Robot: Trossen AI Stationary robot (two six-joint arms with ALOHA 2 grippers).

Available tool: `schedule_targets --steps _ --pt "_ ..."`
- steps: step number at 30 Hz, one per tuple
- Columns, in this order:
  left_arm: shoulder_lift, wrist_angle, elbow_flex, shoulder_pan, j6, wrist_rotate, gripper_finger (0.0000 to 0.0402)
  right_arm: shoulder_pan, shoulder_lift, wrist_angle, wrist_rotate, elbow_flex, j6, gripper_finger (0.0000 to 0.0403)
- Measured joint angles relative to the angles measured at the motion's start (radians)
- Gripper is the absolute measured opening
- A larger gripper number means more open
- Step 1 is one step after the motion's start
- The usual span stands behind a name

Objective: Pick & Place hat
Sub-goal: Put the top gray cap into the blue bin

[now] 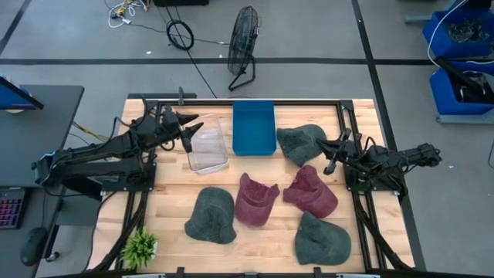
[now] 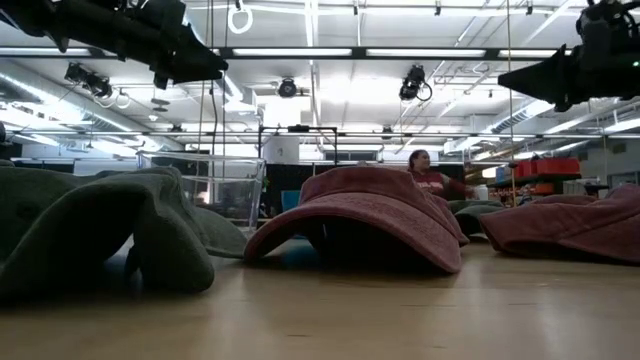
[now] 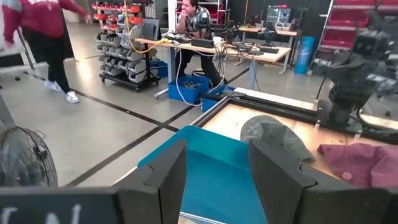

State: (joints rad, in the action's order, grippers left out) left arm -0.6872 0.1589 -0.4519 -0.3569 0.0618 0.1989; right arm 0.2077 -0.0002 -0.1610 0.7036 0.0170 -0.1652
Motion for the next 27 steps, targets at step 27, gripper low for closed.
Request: schedule_targets --steps 27 --pt "-0.119 0.105 -0.121 -0.02 -0.029 -0.001 0.0177 -0.363 0.434 -0.171 -0.183 0.04 0.323 0.015"
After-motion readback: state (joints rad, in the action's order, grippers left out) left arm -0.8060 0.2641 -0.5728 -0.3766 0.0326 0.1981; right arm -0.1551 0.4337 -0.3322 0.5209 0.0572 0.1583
